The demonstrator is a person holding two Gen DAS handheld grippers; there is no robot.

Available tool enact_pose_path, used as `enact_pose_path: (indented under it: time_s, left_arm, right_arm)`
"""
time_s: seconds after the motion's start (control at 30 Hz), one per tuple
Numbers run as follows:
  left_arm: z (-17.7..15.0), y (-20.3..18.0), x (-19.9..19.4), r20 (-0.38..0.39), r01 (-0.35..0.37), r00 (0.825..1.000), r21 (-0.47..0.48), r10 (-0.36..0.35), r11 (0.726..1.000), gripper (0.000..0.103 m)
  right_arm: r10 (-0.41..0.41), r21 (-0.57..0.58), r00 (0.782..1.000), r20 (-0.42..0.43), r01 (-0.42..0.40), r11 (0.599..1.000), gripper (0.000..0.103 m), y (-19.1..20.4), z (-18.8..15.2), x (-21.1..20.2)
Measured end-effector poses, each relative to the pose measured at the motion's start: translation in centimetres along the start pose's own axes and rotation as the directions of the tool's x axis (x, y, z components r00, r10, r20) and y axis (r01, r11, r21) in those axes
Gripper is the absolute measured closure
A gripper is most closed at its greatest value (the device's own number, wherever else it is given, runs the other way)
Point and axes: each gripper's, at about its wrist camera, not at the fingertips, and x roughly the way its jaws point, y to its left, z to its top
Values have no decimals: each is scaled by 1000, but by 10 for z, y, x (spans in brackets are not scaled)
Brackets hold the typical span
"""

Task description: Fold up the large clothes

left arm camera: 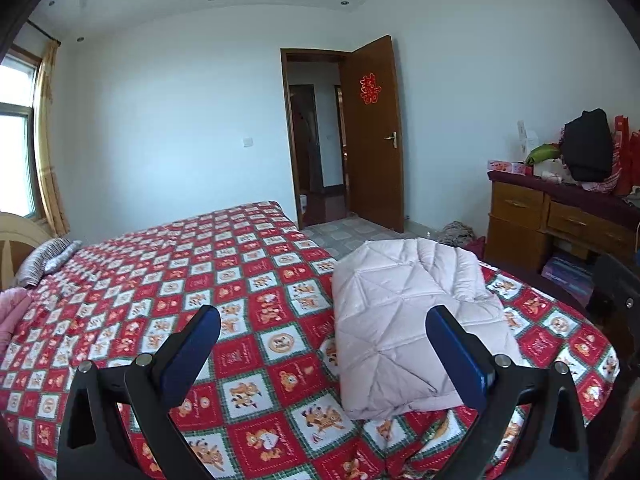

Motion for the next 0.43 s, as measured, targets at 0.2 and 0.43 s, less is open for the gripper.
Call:
enact_pose_path:
  time_s: [0.2,0.43]
  left_arm:
    - [-1,3,4,12,-9,1000,4,9,1000,1]
    - [-2,6,13,-25,8,1000,-1,-8,1000,1]
  right_arm:
    - [-4,-7,1000,-14,4,1000,0,5,-2,0]
    - [-2,-3,999,-36,2,1000,0,5,-5,3]
